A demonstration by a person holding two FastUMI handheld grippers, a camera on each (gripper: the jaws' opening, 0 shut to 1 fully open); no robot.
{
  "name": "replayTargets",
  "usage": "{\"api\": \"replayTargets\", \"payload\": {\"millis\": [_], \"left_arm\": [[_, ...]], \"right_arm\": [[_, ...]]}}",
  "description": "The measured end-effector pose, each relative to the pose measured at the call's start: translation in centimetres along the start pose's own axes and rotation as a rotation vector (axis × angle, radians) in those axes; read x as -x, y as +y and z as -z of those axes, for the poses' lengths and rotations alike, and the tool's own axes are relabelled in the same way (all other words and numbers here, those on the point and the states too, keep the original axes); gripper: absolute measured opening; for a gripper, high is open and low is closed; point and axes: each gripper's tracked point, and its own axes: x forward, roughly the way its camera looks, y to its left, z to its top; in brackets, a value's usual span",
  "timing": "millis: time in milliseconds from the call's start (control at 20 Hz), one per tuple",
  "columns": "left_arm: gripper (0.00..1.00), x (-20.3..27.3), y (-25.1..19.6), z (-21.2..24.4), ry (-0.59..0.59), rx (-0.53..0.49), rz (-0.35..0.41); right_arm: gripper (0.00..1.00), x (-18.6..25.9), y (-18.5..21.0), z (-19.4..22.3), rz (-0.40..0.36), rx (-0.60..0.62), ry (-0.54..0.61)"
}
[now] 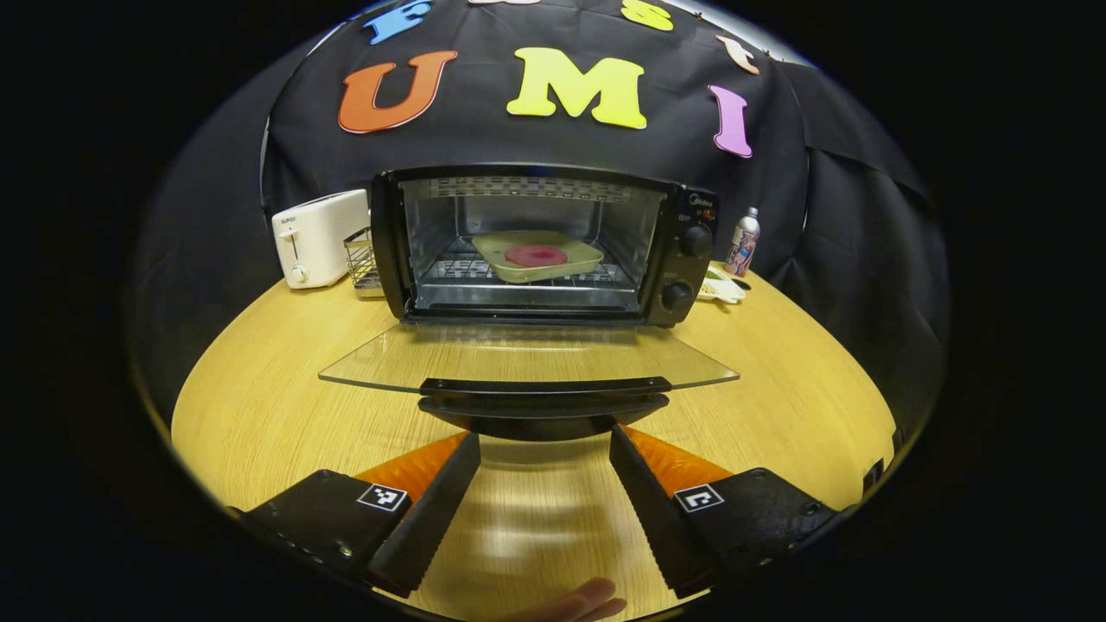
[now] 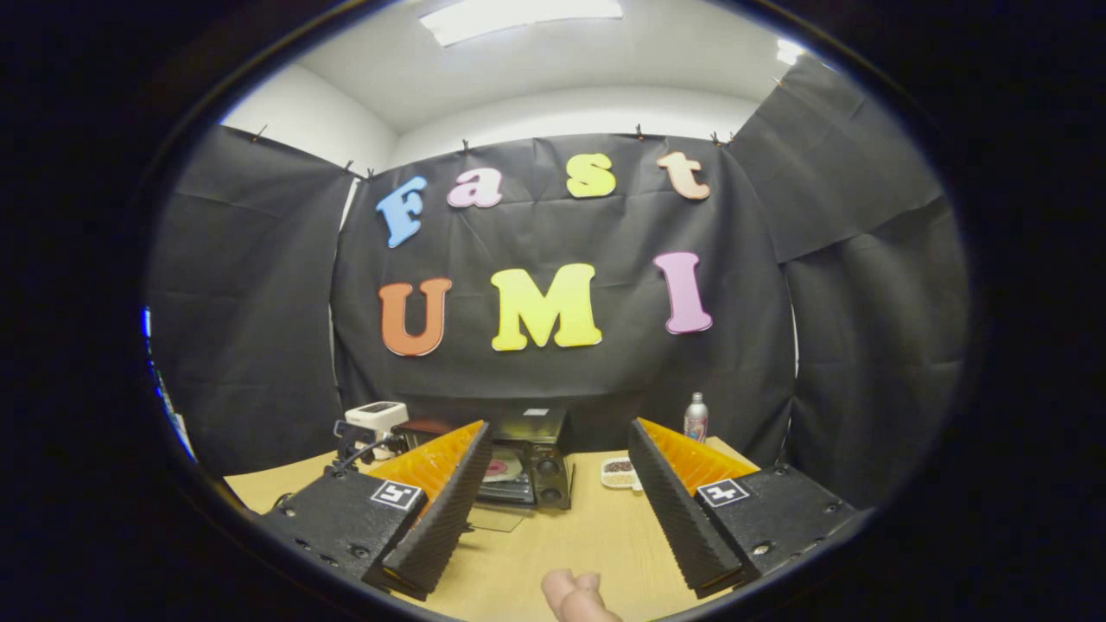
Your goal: Open the electric oven with the left hand, put the food in, and close the electric oven.
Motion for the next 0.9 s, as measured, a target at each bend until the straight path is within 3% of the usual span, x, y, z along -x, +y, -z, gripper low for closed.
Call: {"api": "replayTargets", "payload": {"millis": [150, 300, 350, 450, 750, 800, 850, 900], "left_arm": [[0.97, 0.0, -0.8, -2.0, -0.034, 0.012, 0.032], [0.98, -0.7, 0.7, -4.0, -0.068, -0.032, -0.034], [0.97, -1.1, 0.8, -4.3, -0.068, -0.029, -0.040], [0.95, -1.8, 1.1, -5.6, -0.077, -0.015, -0.042], [0.97, -3.3, 2.7, -10.0, -0.165, -0.005, -0.092], [0.89, -3.4, 2.7, -10.7, -0.188, -0.005, -0.100], [0.98, -3.2, 3.0, -11.5, -0.215, -0.004, -0.112], [0.98, -3.1, 3.3, -12.2, -0.234, 0.005, -0.120]], "right_arm": [[0.96, 0.0, -0.2, -0.1, 0.006, 0.005, -0.002], [0.96, 0.0, -0.9, -0.1, 0.018, 0.013, -0.007], [1.00, 0.0, -1.0, 0.0, 0.021, 0.013, -0.009], [0.96, 0.0, -1.6, 0.1, 0.028, 0.014, -0.008], [0.96, -0.4, -3.3, 0.7, 0.052, -0.002, 0.009], [0.96, -0.4, -3.5, 0.7, 0.054, -0.006, 0.011], [0.96, -0.3, -3.8, 0.6, 0.057, -0.010, 0.012], [1.00, -0.3, -4.0, 0.5, 0.058, -0.014, 0.013]]}}
